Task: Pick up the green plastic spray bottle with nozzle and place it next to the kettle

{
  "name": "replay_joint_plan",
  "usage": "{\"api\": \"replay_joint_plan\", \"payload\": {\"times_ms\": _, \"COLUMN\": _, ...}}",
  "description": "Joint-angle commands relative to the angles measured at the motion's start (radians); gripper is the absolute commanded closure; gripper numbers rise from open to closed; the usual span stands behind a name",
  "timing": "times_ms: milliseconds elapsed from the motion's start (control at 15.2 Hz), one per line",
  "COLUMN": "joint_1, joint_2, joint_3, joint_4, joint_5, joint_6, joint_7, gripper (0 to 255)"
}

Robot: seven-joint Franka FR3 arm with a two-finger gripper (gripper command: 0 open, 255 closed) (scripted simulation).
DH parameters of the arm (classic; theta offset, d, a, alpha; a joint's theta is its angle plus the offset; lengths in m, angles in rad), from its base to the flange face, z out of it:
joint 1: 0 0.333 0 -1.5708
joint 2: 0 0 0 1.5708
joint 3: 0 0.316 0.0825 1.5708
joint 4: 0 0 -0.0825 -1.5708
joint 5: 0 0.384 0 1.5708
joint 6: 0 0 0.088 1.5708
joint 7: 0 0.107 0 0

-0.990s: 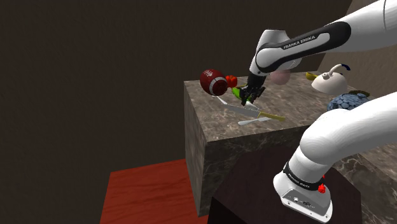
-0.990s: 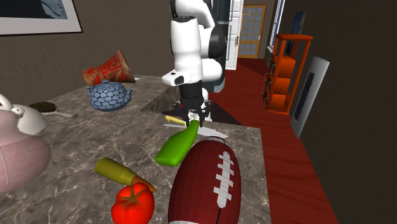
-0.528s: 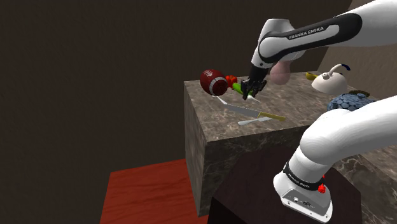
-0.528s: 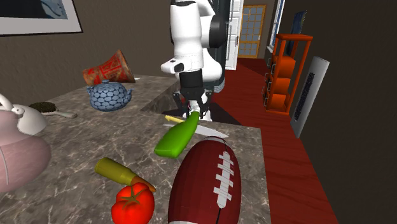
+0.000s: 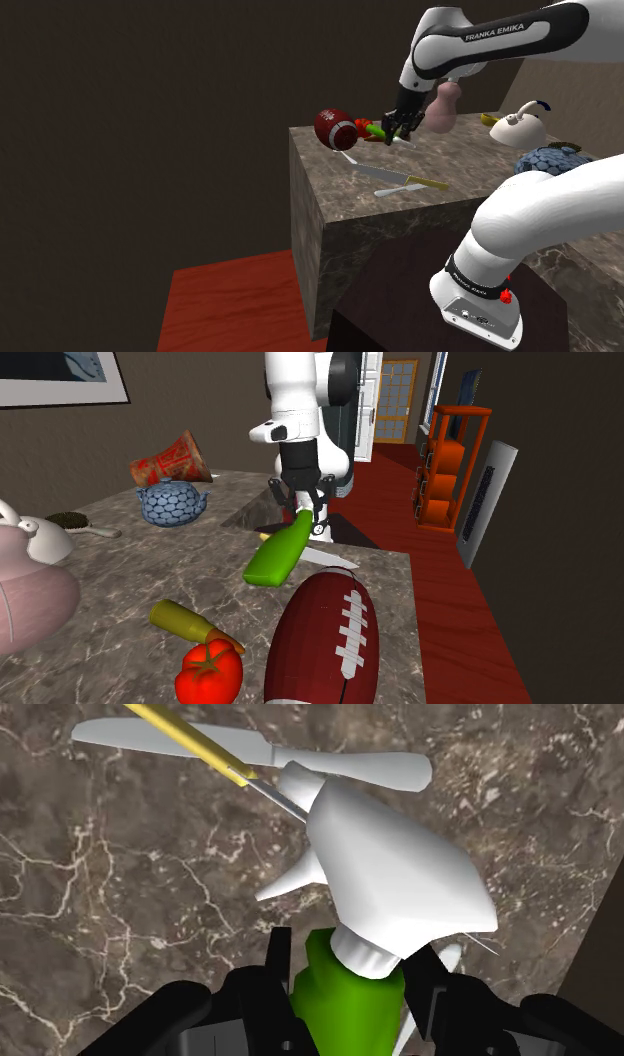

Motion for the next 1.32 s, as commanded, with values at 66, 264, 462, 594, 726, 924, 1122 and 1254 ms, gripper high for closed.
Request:
{"api": "replay_joint_plan", "payload": {"times_ms": 66, "joint_1": 0.002, "joint_2": -0.004, "joint_3": 0.005, "joint_4": 0.039, "joint_5": 0.003, "joint_6": -0.043, "joint_7": 0.003, "gripper": 255}}
{"api": "replay_joint_plan", "payload": {"times_ms": 264, "joint_1": 0.004, "joint_2": -0.009, "joint_3": 0.010, "joint_4": 0.076, "joint_5": 0.006, "joint_6": -0.085, "joint_7": 0.005, "gripper": 255}}
{"api": "replay_joint_plan", "payload": {"times_ms": 462, "joint_1": 0.005, "joint_2": -0.012, "joint_3": 0.014, "joint_4": 0.115, "joint_5": 0.009, "joint_6": -0.126, "joint_7": 0.007, "gripper": 255}}
{"api": "replay_joint_plan", "payload": {"times_ms": 594, "joint_1": 0.006, "joint_2": -0.012, "joint_3": 0.016, "joint_4": 0.141, "joint_5": 0.011, "joint_6": -0.153, "joint_7": 0.008, "gripper": 255}}
{"api": "replay_joint_plan", "payload": {"times_ms": 726, "joint_1": 0.008, "joint_2": -0.011, "joint_3": 0.019, "joint_4": 0.168, "joint_5": 0.013, "joint_6": -0.180, "joint_7": 0.010, "gripper": 255}}
{"api": "replay_joint_plan", "payload": {"times_ms": 924, "joint_1": 0.010, "joint_2": -0.009, "joint_3": 0.022, "joint_4": 0.210, "joint_5": 0.016, "joint_6": -0.219, "joint_7": 0.011, "gripper": 255}}
{"api": "replay_joint_plan", "payload": {"times_ms": 1122, "joint_1": 0.012, "joint_2": -0.004, "joint_3": 0.025, "joint_4": 0.254, "joint_5": 0.018, "joint_6": -0.258, "joint_7": 0.013, "gripper": 255}}
{"api": "replay_joint_plan", "payload": {"times_ms": 1254, "joint_1": 0.013, "joint_2": 0.000, "joint_3": 0.027, "joint_4": 0.284, "joint_5": 0.020, "joint_6": -0.283, "joint_7": 0.014, "gripper": 255}}
